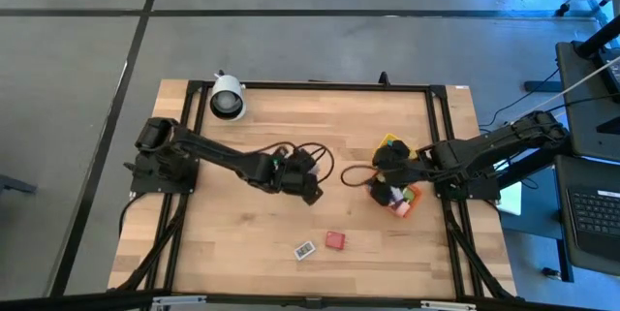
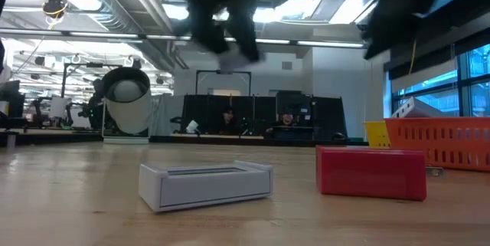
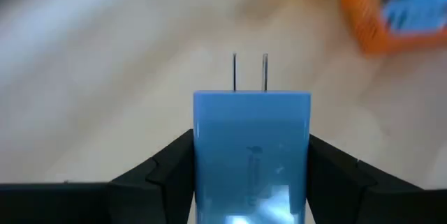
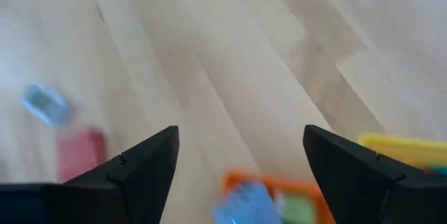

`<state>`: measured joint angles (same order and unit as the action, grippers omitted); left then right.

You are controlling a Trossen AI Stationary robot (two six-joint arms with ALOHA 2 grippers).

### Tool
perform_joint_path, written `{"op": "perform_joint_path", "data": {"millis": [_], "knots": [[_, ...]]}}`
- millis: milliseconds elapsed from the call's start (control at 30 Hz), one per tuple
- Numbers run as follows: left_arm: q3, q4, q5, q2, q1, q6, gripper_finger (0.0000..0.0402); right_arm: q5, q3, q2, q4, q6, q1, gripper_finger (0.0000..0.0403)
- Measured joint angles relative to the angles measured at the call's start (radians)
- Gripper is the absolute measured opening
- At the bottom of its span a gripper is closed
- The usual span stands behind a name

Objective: Pick & Place Office items
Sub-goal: Put the light blue charger adapter into the orange basket

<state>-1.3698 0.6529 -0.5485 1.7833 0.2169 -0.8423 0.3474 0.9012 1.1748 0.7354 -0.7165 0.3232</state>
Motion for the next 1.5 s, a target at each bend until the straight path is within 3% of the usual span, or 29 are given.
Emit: {"op": "perform_joint_path", "data": {"millis": [167, 300, 533, 833, 1033, 1233, 1500], "knots": [[-0.059, -0.015, -0.192, -0.048, 0.0, 0.285, 0.0204, 0.004, 0.0, 0.0, -0.192, -0.06, -0.062, 0.0309], [-0.093, -0.048, -0.265, -0.058, -0.006, 0.464, 0.0204, 0.004, 0.0, 0.0, -0.362, -0.114, -0.134, 0.0309], [-0.102, -0.158, -0.259, -0.058, -0.03, 0.611, 0.0204, -0.075, 0.0, 0.0, -0.599, -0.175, -0.21, 0.0317], [-0.102, -0.273, -0.163, -0.058, -0.063, 0.692, 0.0204, -0.044, 0.0, 0.018, -0.649, -0.192, -0.222, 0.0366], [-0.103, -0.4, -0.104, -0.058, -0.084, 0.844, 0.0204, -0.049, 0.0, 0.072, -0.711, -0.188, -0.228, 0.0368], [-0.103, -0.382, -0.11, -0.058, -0.083, 0.894, 0.0204, -0.046, 0.0, 0.08, -0.706, -0.174, -0.229, 0.032], [-0.103, -0.38, -0.105, -0.056, -0.084, 0.908, 0.0211, -0.057, 0.0, 0.08, -0.713, -0.171, -0.245, 0.0186]]}}
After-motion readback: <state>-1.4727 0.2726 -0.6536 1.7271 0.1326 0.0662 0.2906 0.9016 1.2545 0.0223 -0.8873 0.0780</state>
